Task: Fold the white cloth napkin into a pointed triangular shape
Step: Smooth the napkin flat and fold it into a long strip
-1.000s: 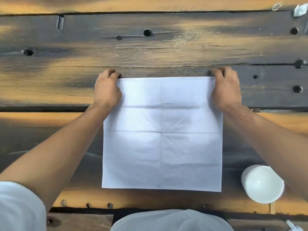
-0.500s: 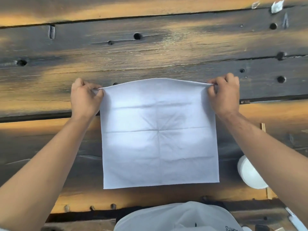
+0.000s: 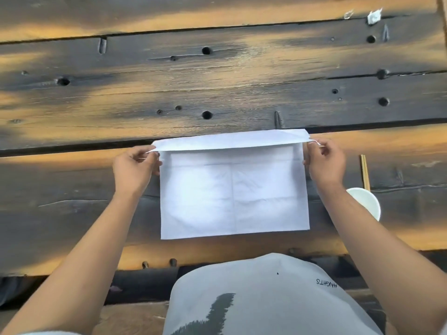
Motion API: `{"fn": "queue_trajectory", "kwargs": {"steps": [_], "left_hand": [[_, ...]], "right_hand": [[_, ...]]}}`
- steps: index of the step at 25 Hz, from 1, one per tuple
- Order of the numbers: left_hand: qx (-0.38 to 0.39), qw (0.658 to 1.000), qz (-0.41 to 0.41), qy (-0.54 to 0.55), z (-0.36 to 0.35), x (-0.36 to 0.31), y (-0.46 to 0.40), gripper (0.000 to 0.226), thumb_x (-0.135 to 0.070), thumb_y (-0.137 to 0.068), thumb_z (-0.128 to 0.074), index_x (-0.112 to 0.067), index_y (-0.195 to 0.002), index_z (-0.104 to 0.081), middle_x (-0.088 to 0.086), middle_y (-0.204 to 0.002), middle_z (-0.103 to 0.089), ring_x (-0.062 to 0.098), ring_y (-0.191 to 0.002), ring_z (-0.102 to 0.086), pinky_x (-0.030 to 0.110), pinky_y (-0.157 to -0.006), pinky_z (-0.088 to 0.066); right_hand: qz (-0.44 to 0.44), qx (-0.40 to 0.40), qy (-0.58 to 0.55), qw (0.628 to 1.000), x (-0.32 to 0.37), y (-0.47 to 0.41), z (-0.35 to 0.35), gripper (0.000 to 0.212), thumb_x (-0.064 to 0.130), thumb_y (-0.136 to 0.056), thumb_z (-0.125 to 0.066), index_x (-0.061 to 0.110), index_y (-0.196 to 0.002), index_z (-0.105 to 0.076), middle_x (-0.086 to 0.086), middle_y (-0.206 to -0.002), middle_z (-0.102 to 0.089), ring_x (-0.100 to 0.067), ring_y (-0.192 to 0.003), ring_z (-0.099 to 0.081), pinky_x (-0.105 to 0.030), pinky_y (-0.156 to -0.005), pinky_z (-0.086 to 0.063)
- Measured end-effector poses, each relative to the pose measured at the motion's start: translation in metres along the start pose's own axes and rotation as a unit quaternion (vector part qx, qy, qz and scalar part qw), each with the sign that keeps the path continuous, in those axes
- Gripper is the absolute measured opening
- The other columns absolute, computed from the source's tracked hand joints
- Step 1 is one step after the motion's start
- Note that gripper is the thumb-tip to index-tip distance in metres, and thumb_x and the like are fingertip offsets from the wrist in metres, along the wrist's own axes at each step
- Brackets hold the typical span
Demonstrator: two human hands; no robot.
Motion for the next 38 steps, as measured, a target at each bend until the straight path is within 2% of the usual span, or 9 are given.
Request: {"fn": "queue_trajectory", "kwargs": {"steps": [2,4,8,11,13,18,24,30,38], "left_hand": [[-0.006,0.999,0.03,0.038,0.003,0.014,0.019,0.016,-0.013,-0.094,-0.067,-0.012,-0.106,-0.077,0.009,-0.084,-0.078,0.022,-0.067,-0.076,0.035,-0.072,-0.064],[-0.012,0.991,0.077,0.106,0.003,0.033,0.034,0.017,-0.015,-0.096,-0.064,-0.007,-0.104,-0.077,0.015,-0.091,-0.078,0.031,-0.073,-0.075,0.039,-0.072,-0.065],[-0.015,0.984,0.114,0.135,0.006,0.063,0.059,0.017,-0.02,-0.099,-0.067,-0.008,-0.096,-0.079,0.02,-0.088,-0.076,0.03,-0.072,-0.072,0.036,-0.072,-0.064],[0.002,0.978,0.122,0.166,0.009,0.078,0.072,0.014,-0.009,-0.097,-0.069,-0.003,-0.107,-0.075,0.021,-0.09,-0.073,0.028,-0.072,-0.07,0.036,-0.075,-0.064],[-0.002,0.973,0.133,0.19,0.011,0.083,0.082,0.019,-0.005,-0.096,-0.068,-0.001,-0.114,-0.071,0.02,-0.089,-0.07,0.026,-0.068,-0.069,0.033,-0.072,-0.064],[-0.007,0.961,0.153,0.232,0.013,0.094,0.105,0.024,0.001,-0.095,-0.066,-0.003,-0.119,-0.064,0.013,-0.083,-0.069,0.025,-0.064,-0.068,0.031,-0.07,-0.064],[-0.009,0.956,0.184,0.229,0.013,0.118,0.127,0.027,0.004,-0.093,-0.067,-0.004,-0.119,-0.062,0.013,-0.08,-0.068,0.02,-0.059,-0.069,0.029,-0.067,-0.064],[0.003,0.957,0.212,0.197,0.009,0.137,0.136,0.03,0.006,-0.091,-0.067,-0.004,-0.119,-0.062,0.016,-0.084,-0.068,0.019,-0.061,-0.068,0.029,-0.069,-0.065],[0.016,0.959,0.252,0.13,0.0,0.165,0.145,0.03,0.005,-0.092,-0.069,-0.003,-0.12,-0.06,0.016,-0.092,-0.072,0.019,-0.07,-0.07,0.024,-0.067,-0.064]], "right_hand": [[-0.063,0.021,-0.081,0.995,-0.009,0.017,0.005,0.014,0.012,-0.097,-0.059,0.01,-0.106,-0.068,-0.008,-0.084,-0.067,-0.008,-0.059,-0.065,-0.027,-0.06,-0.054],[-0.094,0.027,-0.096,0.991,-0.017,0.03,0.012,0.016,0.009,-0.095,-0.061,0.008,-0.107,-0.071,-0.007,-0.083,-0.068,-0.013,-0.063,-0.065,-0.031,-0.065,-0.055],[-0.12,0.034,-0.073,0.99,-0.033,0.056,0.029,0.018,0.013,-0.094,-0.063,0.013,-0.106,-0.076,-0.003,-0.08,-0.072,-0.012,-0.067,-0.061,-0.03,-0.064,-0.051],[-0.138,0.041,-0.086,0.986,-0.046,0.073,0.041,0.024,0.013,-0.096,-0.054,0.014,-0.106,-0.076,-0.005,-0.085,-0.072,-0.013,-0.069,-0.062,-0.025,-0.067,-0.055],[-0.151,0.047,-0.115,0.981,-0.057,0.08,0.047,0.026,0.01,-0.094,-0.052,0.008,-0.106,-0.075,-0.009,-0.085,-0.07,-0.014,-0.065,-0.063,-0.022,-0.062,-0.054],[-0.144,0.056,-0.076,0.985,-0.077,0.099,0.057,0.02,0.002,-0.093,-0.057,0.012,-0.097,-0.075,-0.008,-0.085,-0.07,-0.012,-0.063,-0.063,-0.019,-0.061,-0.056],[-0.158,0.06,-0.042,0.985,-0.1,0.111,0.062,0.021,-0.003,-0.091,-0.058,0.015,-0.093,-0.07,-0.007,-0.077,-0.068,-0.009,-0.057,-0.063,-0.02,-0.059,-0.054],[-0.165,0.071,0.012,0.984,-0.109,0.114,0.062,0.019,-0.002,-0.094,-0.055,0.008,-0.105,-0.067,-0.011,-0.085,-0.069,-0.018,-0.066,-0.064,-0.016,-0.054,-0.054],[-0.193,0.081,0.051,0.976,-0.132,0.121,0.06,0.021,-0.003,-0.093,-0.055,0.011,-0.107,-0.061,-0.007,-0.085,-0.067,-0.019,-0.069,-0.069,-0.023,-0.063,-0.058]]}}
Point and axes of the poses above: each hand's wrist, its own y-axis away from the middle knuckle, its own z-axis out of the back of the hand, x = y × z, the point moved 7 cm from there along -y, towards the middle knuckle
